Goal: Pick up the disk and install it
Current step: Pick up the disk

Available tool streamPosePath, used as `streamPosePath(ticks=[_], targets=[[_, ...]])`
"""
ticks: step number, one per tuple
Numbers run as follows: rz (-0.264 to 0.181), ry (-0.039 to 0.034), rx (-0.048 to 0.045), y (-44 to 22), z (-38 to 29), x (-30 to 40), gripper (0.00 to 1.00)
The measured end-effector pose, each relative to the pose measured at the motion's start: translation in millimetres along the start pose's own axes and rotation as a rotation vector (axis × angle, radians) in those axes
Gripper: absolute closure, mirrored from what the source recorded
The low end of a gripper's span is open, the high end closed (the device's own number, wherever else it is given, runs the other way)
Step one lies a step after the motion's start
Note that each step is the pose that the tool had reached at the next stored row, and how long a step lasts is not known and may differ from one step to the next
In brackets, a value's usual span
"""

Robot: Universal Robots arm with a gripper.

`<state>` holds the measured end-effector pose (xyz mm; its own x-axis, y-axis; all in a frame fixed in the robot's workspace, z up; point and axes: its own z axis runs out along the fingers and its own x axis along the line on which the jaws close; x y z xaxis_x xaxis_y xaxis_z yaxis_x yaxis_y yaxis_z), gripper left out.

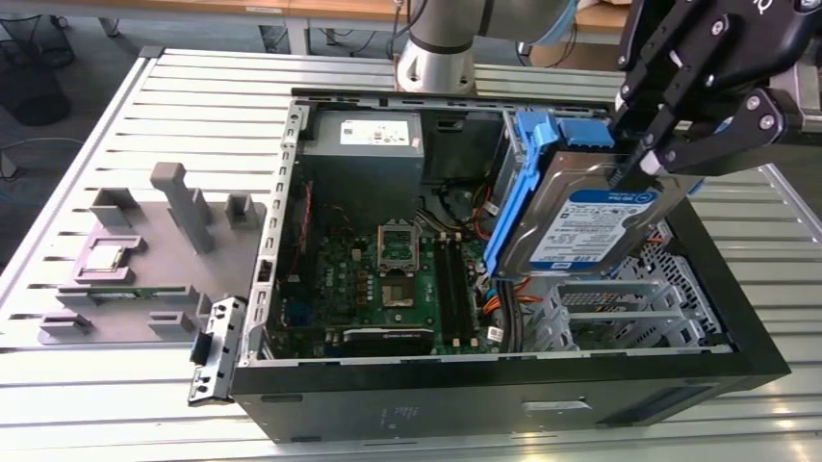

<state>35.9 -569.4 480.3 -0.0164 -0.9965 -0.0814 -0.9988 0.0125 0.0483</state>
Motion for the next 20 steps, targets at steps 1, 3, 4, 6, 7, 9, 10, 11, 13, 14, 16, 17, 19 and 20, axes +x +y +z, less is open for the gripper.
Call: streamPosePath(ticks=[1, 3, 4, 6, 7, 9, 10, 11, 13, 14, 16, 17, 19, 20], targets=[[0.000, 0.0000, 0.0000, -0.7, 0.0, 0.8, 0.65], [0.000, -0.0001, 0.0000, -2.2, -0.1, 2.3, 0.65], [0.000, 0.0000, 0.0000, -3.0, -0.2, 3.1, 0.65], [0.000, 0.0000, 0.0000, -4.6, -0.2, 4.5, 0.65], [0.000, -0.0001, 0.0000, -5.4, -0.2, 5.2, 0.65], [0.000, 0.0000, 0.0000, -7.0, -0.3, 6.3, 0.65], [0.000, 0.0000, 0.0000, -7.9, -0.4, 6.9, 0.65], [0.000, 0.0001, 0.0000, -8.9, -0.4, 7.2, 0.65], [0.000, 0.0001, 0.0000, -10.9, -0.4, 7.8, 0.65], [0.000, 0.0000, 0.0000, -12.0, -0.4, 8.0, 0.65], [0.000, -0.0001, 0.0001, -14.2, -0.2, 8.2, 0.65], [0.000, 0.0001, 0.0001, -15.4, -0.2, 8.3, 0.65], [0.000, 0.0001, 0.0000, -17.8, 0.0, 8.5, 0.65], [0.000, 0.0002, 0.0000, -19.1, 0.0, 8.5, 0.65]])
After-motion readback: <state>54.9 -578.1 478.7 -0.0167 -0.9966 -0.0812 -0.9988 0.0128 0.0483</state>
